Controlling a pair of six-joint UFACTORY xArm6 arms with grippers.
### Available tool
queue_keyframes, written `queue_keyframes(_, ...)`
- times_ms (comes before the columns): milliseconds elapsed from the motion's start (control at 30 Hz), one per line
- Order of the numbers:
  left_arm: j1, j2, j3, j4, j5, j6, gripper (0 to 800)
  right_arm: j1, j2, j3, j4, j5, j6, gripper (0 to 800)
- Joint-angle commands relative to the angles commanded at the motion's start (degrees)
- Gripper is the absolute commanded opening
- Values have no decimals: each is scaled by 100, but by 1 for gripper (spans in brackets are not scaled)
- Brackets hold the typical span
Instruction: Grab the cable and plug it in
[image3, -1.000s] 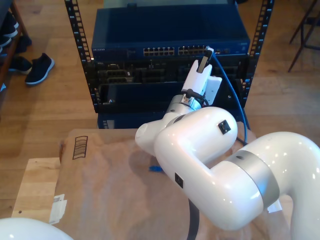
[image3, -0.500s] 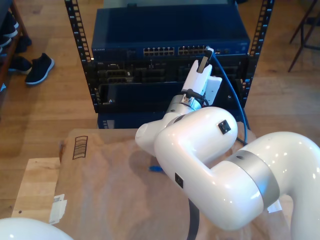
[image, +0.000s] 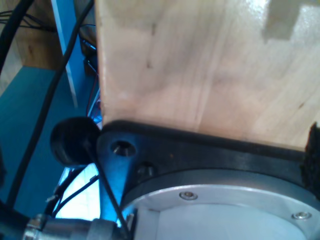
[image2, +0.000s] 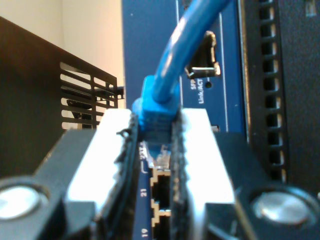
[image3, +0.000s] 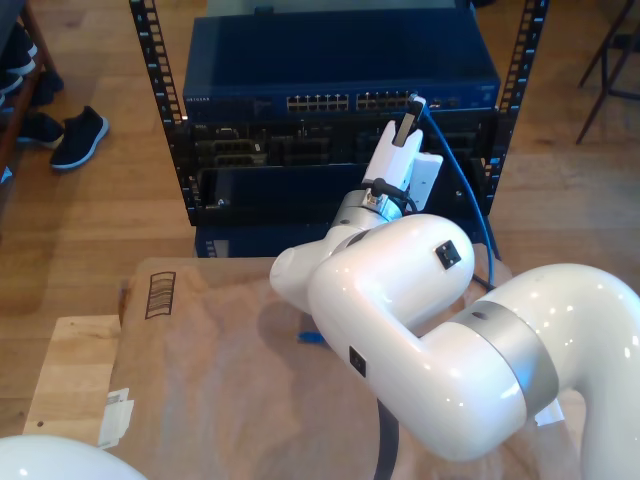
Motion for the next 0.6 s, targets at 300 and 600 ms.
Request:
queue_keyframes(300,0,0,0,9,0,0,800,-9,35,-26,0,9,0,0)
queue_keyframes(600,0,0,0,0,0,0,800,0,26,-97,0,44,0,0)
